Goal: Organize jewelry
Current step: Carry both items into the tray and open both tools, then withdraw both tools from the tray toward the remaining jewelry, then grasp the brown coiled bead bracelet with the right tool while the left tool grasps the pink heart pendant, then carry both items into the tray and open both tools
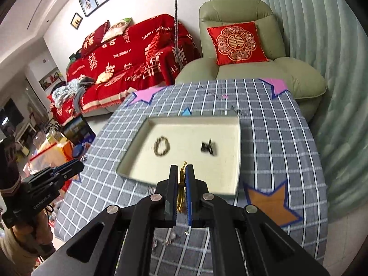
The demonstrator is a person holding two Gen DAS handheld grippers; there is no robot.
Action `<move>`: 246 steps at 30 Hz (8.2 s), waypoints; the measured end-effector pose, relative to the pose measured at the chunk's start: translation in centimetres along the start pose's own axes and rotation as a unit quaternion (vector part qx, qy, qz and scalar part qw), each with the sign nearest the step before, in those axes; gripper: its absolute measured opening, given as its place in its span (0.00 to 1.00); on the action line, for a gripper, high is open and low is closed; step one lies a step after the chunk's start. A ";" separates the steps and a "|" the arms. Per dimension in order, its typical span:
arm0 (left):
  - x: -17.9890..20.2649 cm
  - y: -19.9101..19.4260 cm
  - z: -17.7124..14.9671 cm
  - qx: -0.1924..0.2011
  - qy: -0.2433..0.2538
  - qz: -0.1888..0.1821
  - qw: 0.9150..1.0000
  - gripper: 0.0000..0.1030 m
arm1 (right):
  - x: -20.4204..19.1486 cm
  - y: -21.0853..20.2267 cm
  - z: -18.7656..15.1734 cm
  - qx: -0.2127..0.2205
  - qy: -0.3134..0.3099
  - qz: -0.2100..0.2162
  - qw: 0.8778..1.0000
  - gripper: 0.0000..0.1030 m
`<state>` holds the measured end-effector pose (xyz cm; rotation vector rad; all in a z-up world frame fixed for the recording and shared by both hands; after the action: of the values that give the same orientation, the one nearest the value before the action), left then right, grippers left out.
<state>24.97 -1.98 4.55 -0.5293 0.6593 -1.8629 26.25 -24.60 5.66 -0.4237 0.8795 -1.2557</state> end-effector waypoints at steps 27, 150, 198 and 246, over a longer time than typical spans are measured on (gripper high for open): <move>-0.3 16.1 0.8 -0.062 0.005 0.035 0.997 0.23 | 2.9 14.6 2.3 -0.065 0.060 0.018 0.996 0.06; 1.5 2.4 -12.3 -0.090 -0.016 0.087 0.992 1.00 | 3.6 5.2 -11.8 -0.097 0.014 -0.029 0.995 0.87; 4.8 8.9 -14.7 -0.145 0.045 0.031 0.988 0.66 | 4.1 13.7 -10.1 -0.122 0.003 -0.079 0.989 0.53; 1.0 -0.3 -0.4 0.002 0.001 0.006 1.000 0.26 | 2.1 1.2 -1.8 -0.033 0.005 -0.030 0.999 0.13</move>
<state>24.18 -2.76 4.53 -0.5210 0.6589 -1.8529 25.72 -25.94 2.94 -0.4989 0.9246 -1.2883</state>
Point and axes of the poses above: each gripper's, at about its wrist camera, not at the fingertips, and y roughly the way its jaws point, x to its right, z to its top, the point moved 9 cm from there along y, roughly the way its jaws point, and after that the axes turned 6 degrees about y, right-handed, at the moved point
